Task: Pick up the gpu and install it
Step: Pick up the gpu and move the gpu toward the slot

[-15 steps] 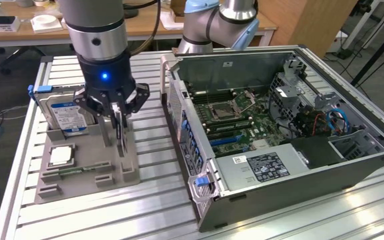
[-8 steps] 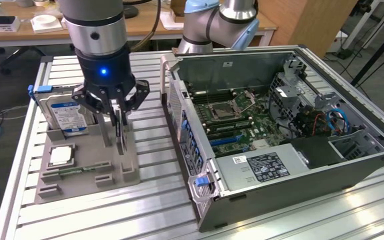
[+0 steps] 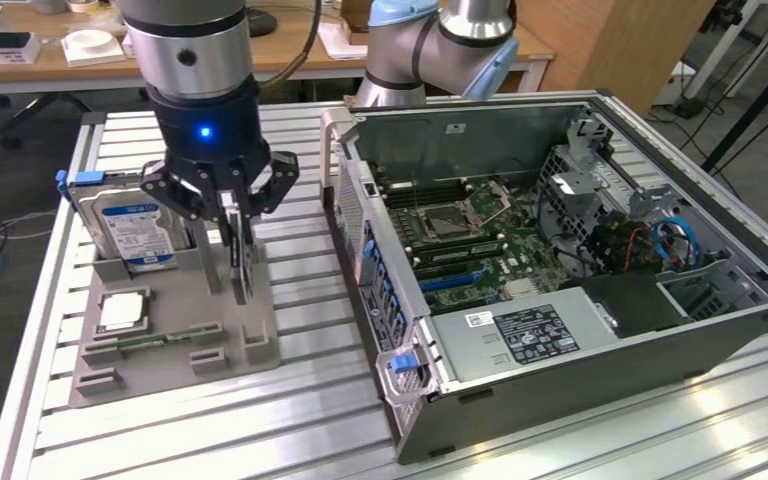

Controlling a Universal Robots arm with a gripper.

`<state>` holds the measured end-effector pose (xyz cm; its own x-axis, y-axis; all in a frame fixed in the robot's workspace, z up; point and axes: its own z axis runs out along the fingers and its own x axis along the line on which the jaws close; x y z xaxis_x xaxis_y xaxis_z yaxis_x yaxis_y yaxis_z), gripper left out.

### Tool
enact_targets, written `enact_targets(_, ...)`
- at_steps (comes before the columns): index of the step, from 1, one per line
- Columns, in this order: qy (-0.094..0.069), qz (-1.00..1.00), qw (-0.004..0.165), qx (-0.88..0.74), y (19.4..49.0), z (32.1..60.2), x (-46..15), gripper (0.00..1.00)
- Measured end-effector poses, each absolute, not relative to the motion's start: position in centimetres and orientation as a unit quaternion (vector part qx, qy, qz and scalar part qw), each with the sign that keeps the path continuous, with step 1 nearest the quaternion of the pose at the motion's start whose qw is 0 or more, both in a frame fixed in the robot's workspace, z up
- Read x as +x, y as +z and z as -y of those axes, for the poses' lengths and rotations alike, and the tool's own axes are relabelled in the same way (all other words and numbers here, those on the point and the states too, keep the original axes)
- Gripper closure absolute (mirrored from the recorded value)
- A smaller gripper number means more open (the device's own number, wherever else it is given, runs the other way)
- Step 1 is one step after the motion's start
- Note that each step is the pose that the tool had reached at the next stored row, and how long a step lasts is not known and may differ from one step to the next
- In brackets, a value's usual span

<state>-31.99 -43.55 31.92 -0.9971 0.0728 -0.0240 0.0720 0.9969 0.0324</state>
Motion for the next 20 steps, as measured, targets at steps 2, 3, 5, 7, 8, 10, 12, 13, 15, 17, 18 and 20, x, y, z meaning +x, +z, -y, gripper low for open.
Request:
enact_targets(2, 0.016, -0.999, 0.013, 0.036, 32.2, 43.6, -32.0, 0.74)
enact_targets(3, 0.016, -0.999, 0.013, 0.036, 32.3, 43.6, -32.0, 0.74)
enact_targets(5, 0.016, -0.999, 0.013, 0.036, 32.5, 43.6, -32.0, 0.74)
enact_targets(7, 0.016, -0.999, 0.013, 0.036, 32.9, 43.6, -32.0, 0.74)
enact_targets(8, 0.016, -0.999, 0.013, 0.036, 33.0, 43.6, -32.0, 0.74)
enact_targets(10, 0.016, -0.999, 0.013, 0.036, 33.2, 43.6, -32.0, 0.74)
enact_targets(12, 0.016, -0.999, 0.013, 0.036, 33.4, 43.6, -32.0, 0.74)
enact_targets(13, 0.016, -0.999, 0.013, 0.036, 33.5, 43.6, -32.0, 0.74)
enact_targets(15, 0.016, -0.999, 0.013, 0.036, 33.7, 43.6, -32.0, 0.74)
enact_targets(17, 0.016, -0.999, 0.013, 0.036, 34.0, 43.6, -32.0, 0.74)
enact_targets(18, 0.016, -0.999, 0.013, 0.036, 34.0, 43.6, -32.0, 0.74)
enact_targets(20, 0.016, -0.999, 0.013, 0.036, 34.2, 43.6, -32.0, 0.74)
